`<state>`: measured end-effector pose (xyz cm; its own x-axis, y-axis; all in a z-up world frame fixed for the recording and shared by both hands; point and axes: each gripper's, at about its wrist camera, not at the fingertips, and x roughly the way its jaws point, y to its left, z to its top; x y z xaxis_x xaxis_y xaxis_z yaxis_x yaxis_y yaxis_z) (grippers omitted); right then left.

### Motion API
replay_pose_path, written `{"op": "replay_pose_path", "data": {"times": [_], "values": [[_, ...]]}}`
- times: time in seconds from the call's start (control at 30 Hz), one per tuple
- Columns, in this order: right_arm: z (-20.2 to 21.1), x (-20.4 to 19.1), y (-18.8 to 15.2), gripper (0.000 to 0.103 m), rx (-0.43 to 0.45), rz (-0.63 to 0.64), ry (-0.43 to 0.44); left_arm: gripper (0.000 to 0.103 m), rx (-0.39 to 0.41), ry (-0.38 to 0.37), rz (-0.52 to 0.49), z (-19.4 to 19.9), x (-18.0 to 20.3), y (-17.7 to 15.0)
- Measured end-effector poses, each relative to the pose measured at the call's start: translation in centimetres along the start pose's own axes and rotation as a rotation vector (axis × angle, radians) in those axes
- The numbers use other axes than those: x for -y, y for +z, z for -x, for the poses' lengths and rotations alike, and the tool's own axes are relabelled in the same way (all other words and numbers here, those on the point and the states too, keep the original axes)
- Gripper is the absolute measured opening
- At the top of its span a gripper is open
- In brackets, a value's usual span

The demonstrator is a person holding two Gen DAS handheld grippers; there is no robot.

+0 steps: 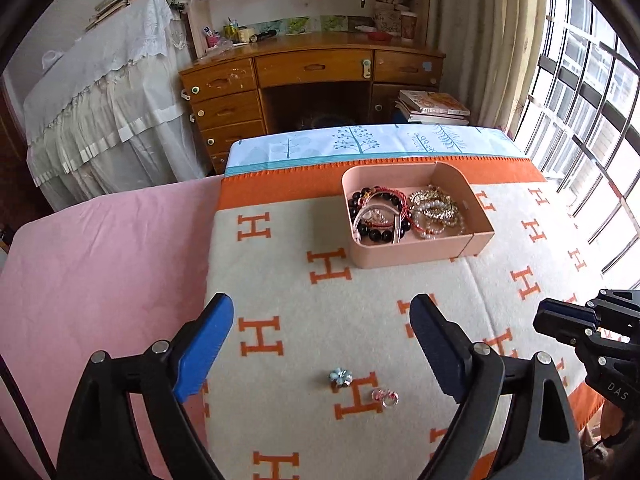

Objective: Organize jewelry
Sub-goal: 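Grasp the blue flower earring with the left tool while the right tool grasps the other flower earring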

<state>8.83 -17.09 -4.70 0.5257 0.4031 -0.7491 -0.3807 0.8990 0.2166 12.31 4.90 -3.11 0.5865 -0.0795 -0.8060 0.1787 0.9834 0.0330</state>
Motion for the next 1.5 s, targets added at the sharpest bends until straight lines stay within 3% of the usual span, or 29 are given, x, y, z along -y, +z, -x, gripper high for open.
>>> {"op": "replay_pose_path", "data": {"times": [0.13,0.37,0.47,0.63,0.8,0.97,1.07,1.5], "values": [[-0.3,-1.7,-3.6,0.009,-0.035,0.132,-0.027,0.089,-0.014,-0.009,-0.006,-0.4,-0.7,-2.6],[-1.3,-3.7,-9.7,0.009,-0.095,0.393,-0.027,0.089,-0.057,-0.093,-0.013,-2.7,-2.0,-6.7],[-2.1,-3.2,-11.1,0.009,-0.130,0.437,-0.020,0.089,-0.082,-0.112,-0.004,-4.1,-2.3,-8.2],[-3.7,-1.7,-11.5,0.009,-0.180,0.455,0.003,0.088,-0.126,-0.112,-0.019,-6.4,-2.0,-9.4],[-4.3,-1.6,-10.7,0.009,-0.172,0.462,0.066,0.088,-0.136,-0.097,-0.056,-7.5,-1.4,-9.8],[-4.9,-2.4,-10.4,0.037,-0.168,0.502,0.106,0.088,-0.143,-0.099,-0.066,-8.0,-1.2,-9.6],[-5.4,-2.8,-10.2,0.037,-0.151,0.530,0.074,0.088,-0.144,-0.099,-0.072,-8.3,-1.1,-9.6],[-5.3,-2.2,-9.8,0.036,-0.150,0.650,0.147,0.088,-0.148,-0.141,-0.116,-9.5,-0.7,-9.2]]}}
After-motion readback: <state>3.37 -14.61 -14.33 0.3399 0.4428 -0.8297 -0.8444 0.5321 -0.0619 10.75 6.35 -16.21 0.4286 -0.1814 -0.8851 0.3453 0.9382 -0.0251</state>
